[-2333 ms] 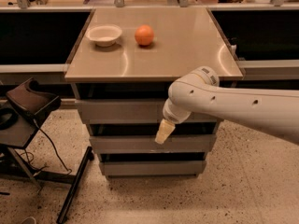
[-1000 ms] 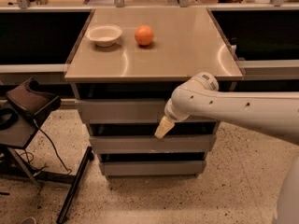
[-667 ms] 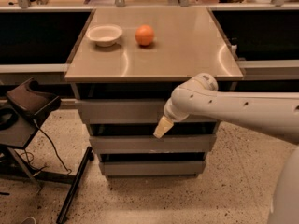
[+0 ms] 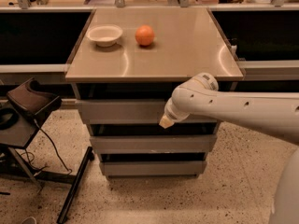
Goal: Open top drawer
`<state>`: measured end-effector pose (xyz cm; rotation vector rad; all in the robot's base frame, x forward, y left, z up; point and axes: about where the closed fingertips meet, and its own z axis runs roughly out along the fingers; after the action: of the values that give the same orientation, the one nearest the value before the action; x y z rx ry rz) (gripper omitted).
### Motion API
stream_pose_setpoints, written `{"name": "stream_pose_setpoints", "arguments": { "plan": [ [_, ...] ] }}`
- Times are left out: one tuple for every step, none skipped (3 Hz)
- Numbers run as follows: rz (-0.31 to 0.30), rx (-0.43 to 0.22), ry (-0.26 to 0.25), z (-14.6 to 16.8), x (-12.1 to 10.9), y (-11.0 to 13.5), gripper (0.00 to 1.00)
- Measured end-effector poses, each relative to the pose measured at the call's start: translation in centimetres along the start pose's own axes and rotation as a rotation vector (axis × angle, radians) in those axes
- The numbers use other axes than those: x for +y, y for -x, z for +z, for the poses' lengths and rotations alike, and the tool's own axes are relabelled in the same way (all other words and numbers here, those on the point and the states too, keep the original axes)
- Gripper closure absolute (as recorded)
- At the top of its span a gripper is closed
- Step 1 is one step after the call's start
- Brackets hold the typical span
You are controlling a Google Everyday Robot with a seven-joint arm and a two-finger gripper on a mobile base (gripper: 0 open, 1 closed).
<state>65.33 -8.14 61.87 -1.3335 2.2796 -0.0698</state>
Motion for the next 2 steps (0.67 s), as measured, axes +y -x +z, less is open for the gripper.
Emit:
{"name": "stream_pose_setpoints", "arguments": {
  "plan": [
    [0.0,0.0,0.0,0.0,0.0,0.0,0.65],
    [0.0,0.0,0.0,-0.49,-0.16,0.22,0.89]
  ]
}}
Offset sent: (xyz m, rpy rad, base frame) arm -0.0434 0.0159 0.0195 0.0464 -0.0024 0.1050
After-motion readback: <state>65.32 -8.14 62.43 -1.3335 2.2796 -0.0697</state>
